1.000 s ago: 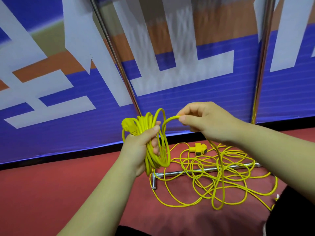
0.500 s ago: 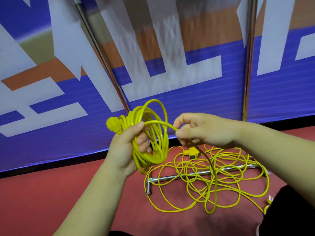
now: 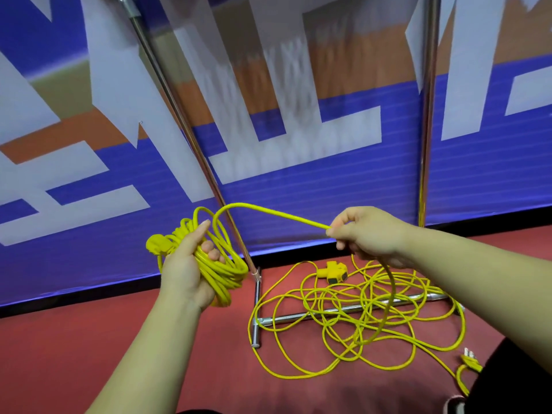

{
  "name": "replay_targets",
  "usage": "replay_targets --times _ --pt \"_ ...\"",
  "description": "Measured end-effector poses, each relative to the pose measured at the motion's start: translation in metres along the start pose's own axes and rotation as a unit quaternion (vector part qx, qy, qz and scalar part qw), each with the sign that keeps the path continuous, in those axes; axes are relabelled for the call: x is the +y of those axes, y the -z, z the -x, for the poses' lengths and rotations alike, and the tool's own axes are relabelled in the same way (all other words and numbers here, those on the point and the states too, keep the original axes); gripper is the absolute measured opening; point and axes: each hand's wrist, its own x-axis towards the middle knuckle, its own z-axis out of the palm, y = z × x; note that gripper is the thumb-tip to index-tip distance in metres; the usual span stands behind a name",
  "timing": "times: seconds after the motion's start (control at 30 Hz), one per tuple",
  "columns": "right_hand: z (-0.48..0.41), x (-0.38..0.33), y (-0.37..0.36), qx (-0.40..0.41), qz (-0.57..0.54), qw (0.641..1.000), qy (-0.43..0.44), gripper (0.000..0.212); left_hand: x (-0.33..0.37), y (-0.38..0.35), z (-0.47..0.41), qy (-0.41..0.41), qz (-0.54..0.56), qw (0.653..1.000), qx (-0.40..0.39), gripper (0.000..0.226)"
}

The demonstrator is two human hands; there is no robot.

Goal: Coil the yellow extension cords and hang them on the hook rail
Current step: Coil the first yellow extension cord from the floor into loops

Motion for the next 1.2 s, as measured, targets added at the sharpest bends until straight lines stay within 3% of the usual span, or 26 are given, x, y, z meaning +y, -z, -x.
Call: replay_targets --times 0.2,0.37,0.5,0.63,0.8,1.03,1.1,1.2 --pt "-0.003 -0.007 -0.003 0.061 -0.170 0.970 -0.166 0.010 0.007 -0.007 0.009 -0.038 0.000 0.999 -0.030 0.006" --pt "-0.007 -0.016 -0.005 0.092 -0.246 0.954 -0.145 0.008 0.005 -0.009 0.018 -0.018 -0.024 0.991 -0.132 0.017" --pt "-0.010 -0.024 -0.006 0.110 -0.245 0.955 -0.128 0.011 -0.007 -0.009 0.023 0.047 -0.066 0.969 -0.234 0.049" --pt "-0.012 -0.036 -0.005 0.107 -0.246 0.958 -0.102 0.013 -0.022 -0.016 0.029 0.110 -0.108 0.945 -0.288 0.060" --pt "0.004 -0.056 -0.009 0.087 -0.188 0.978 -0.024 0.005 -0.035 -0.022 0.033 0.156 -0.158 0.937 -0.270 0.066" --pt "0.037 -0.073 -0.035 0.026 -0.094 0.994 0.051 0.020 -0.043 -0.033 0.039 0.179 -0.149 0.947 -0.223 0.089" --pt "0.045 -0.075 -0.045 0.016 -0.064 0.996 0.057 0.026 -0.045 -0.034 0.039 0.181 -0.133 0.953 -0.203 0.087" --pt "0.057 -0.074 -0.059 0.007 -0.028 0.997 0.075 0.024 -0.048 -0.038 0.038 0.163 -0.124 0.963 -0.173 0.065"
